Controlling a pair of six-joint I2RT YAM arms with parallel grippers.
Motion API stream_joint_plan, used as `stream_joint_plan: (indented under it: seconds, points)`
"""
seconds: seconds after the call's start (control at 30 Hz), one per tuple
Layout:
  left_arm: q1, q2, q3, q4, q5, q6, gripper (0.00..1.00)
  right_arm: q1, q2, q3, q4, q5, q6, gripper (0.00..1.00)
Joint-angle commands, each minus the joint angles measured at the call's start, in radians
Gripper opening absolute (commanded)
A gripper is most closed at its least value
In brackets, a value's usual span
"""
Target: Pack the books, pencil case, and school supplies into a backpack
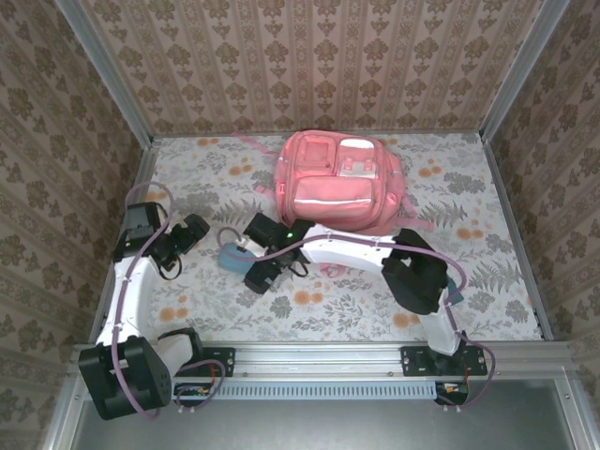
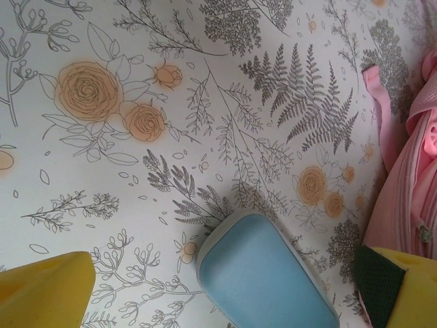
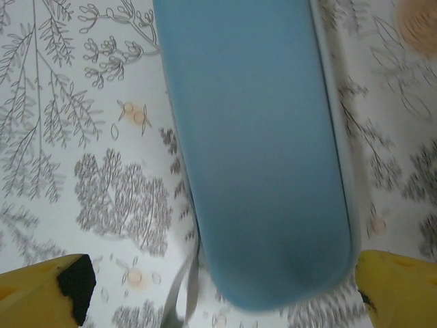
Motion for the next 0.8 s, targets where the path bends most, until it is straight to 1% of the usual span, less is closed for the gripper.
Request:
stream_joint_plan:
  seconds: [0.0, 0.1, 0.2, 0.3, 0.4, 0.5, 0.6, 0.77]
  points:
    - [0.017, -0.019, -0.005, -0.008, 0.040, 0.026, 1.00, 0.002, 0.061, 0.064, -0.019, 0.081, -0.077, 0.99]
    - [0.019, -0.012, -0.007, -0.009, 0.050, 0.031, 1.00, 0.001, 0.101, 0.087, -0.038, 0.050, -0.125, 1.00]
    - [0.019, -0.009, -0.006, -0.009, 0.059, 0.034, 1.00, 0.001, 0.153, 0.133, -0.106, 0.008, -0.166, 0.99]
    - [0.019, -0.011, -0.006, -0.011, 0.068, 0.034, 1.00, -0.002, 0.180, 0.149, -0.126, 0.011, -0.171, 0.98]
    - [0.019, -0.013, -0.004, -0.013, 0.077, 0.035, 1.00, -0.009, 0.167, 0.139, -0.120, -0.007, -0.164, 0.87]
    - [0.019, -0.015, -0.002, -0.016, 0.086, 0.035, 1.00, -0.013, 0.139, 0.119, -0.095, -0.007, -0.141, 0.67]
    - [0.017, -0.017, 0.000, -0.017, 0.103, 0.035, 1.00, -0.016, 0.088, 0.081, -0.058, -0.011, -0.111, 0.51]
    - [-0.003, -0.027, 0.008, -0.016, 0.124, 0.036, 1.00, -0.032, -0.042, -0.026, 0.017, -0.030, -0.029, 0.41]
